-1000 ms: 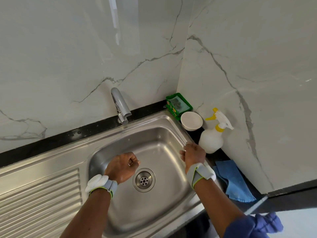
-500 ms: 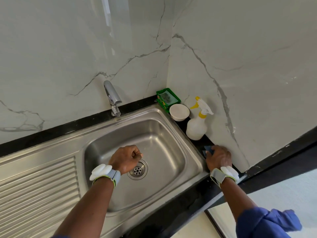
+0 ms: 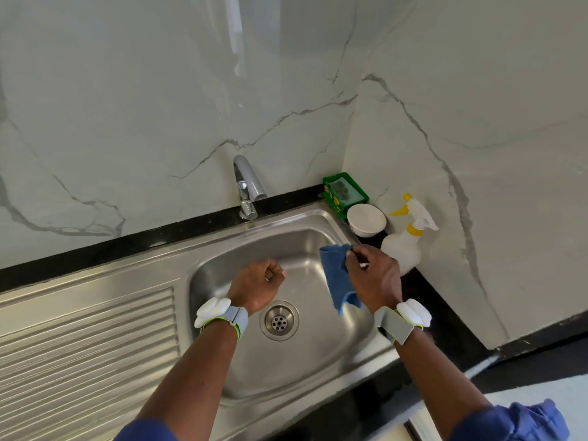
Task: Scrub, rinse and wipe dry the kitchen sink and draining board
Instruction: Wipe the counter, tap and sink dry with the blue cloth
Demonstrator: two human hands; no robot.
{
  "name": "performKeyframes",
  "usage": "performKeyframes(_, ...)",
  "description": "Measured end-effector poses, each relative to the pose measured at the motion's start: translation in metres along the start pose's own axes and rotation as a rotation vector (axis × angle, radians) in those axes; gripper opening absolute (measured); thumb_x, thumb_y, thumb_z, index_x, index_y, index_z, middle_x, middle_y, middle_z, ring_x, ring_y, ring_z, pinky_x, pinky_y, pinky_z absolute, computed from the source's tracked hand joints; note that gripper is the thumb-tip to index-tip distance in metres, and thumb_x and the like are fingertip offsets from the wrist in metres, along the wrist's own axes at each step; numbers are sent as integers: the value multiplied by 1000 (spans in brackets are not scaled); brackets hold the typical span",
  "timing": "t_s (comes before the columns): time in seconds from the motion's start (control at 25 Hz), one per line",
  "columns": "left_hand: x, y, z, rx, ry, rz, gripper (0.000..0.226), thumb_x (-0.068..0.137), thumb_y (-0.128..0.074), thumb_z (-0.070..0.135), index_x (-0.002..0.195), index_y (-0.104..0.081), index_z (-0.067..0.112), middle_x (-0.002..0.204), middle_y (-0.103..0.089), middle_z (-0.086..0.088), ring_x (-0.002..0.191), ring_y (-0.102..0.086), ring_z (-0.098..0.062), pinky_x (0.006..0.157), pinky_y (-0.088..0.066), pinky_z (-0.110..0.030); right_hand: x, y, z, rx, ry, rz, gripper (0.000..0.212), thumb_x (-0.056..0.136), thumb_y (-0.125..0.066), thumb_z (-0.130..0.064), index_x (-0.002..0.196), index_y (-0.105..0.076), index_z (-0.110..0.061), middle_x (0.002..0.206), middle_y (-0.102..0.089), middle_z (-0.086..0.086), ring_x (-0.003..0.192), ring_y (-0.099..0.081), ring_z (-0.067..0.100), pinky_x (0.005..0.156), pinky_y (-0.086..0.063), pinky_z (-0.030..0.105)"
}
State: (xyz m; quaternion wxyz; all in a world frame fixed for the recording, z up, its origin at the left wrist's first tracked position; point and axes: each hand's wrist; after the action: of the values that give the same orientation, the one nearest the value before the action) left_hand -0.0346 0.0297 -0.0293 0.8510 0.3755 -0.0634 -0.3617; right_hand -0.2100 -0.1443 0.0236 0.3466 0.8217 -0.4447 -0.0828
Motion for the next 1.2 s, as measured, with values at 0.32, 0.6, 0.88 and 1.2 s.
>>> performKeyframes(0.32,92,64,19,-9,-49,289,52,96,-66,31,143,-46,18,106,-70,-7,101,-65,-30,86,-49,-36,54,-74,-87,279,150,-179,31,97,-48,-4,104,-72,-21,97,-71,-13,91,-63,-3,77,-46,9)
performKeyframes(0.6,149,88,6,307,-144,185,19,100,-55,15,98,-71,5,103,-70,-20,98,-65,-40,72,-34,-29,98,-108,-106,187,158,-454,28,95,-59,-10,96,-79,-30,91,-74,-20,77,-66,-2,71,-47,10)
performKeyframes(0.88,146,74,-31,-3,-13,307,11,95,-62,12,90,-72,11,84,-74,-9,84,-67,-33,70,-38,-27,110,-124,-120,142,70,-581,27,87,-63,-14,79,-77,-36,82,-75,-12,80,-69,7,77,-55,22)
performKeyframes(1.2,144,72,-41,87,140,258,15,99,-59,17,104,-72,14,105,-74,-10,101,-66,-34,78,-42,-30,106,-117,-103,-157,221,-624,26,93,-61,-13,110,-74,-28,100,-72,-2,92,-67,14,89,-56,33)
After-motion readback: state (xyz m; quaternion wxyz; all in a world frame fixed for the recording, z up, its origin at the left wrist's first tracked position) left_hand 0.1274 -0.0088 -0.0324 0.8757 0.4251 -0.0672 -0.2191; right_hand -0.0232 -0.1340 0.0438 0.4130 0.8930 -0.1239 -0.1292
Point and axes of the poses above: each hand's wrist, its own x-axis towards the middle knuckle, its own y-axis out of the back of the hand, z = x × y
